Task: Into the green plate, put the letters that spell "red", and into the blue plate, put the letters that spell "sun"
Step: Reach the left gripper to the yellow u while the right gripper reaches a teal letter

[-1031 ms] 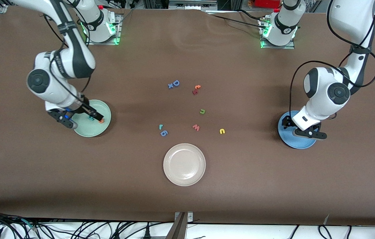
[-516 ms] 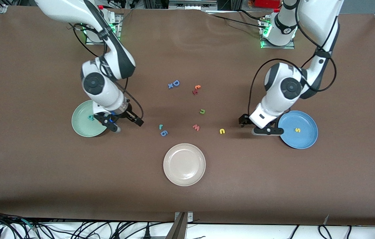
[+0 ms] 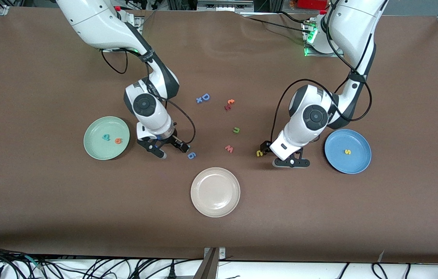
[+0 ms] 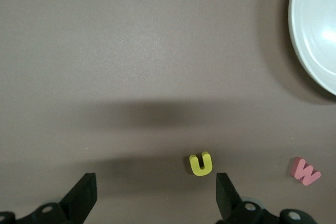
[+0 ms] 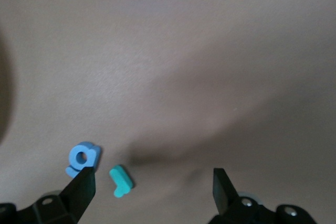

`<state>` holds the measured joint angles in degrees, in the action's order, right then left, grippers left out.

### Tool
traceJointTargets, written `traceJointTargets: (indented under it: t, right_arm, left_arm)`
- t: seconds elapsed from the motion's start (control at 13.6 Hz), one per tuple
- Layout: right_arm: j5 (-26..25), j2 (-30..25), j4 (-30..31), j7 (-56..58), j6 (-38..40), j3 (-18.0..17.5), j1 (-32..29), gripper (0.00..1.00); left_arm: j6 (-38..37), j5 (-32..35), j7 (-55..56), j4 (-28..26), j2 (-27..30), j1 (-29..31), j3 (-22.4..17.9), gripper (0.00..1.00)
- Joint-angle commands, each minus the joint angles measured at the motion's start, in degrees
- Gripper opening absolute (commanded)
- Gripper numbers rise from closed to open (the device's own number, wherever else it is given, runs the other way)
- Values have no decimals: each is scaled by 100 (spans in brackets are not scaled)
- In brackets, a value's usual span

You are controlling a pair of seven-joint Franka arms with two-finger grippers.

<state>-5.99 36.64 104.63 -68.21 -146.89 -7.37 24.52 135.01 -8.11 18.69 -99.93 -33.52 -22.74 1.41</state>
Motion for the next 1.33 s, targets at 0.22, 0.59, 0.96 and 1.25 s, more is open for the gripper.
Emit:
traceJointTargets:
  t: [0.22, 0.59, 0.96, 1.25]
  right_arm:
    - [-228, 255, -224, -579, -15, 78, 299, 99]
    - [-228, 370, -224, -641, -15, 78, 378, 99]
    - [-394, 378, -215, -641, -15, 174, 378, 97]
    - [-412, 396, -215, -641, -15, 254, 387, 81]
  left_arm:
    - [-326, -130, 300, 640, -540, -370, -71, 100]
    - [-317, 71, 460, 764, -814, -573, -106, 100]
    - [-264, 257, 469, 764, -920, -582, -115, 94]
    - [-256, 354, 504, 764, -929, -582, -115, 80]
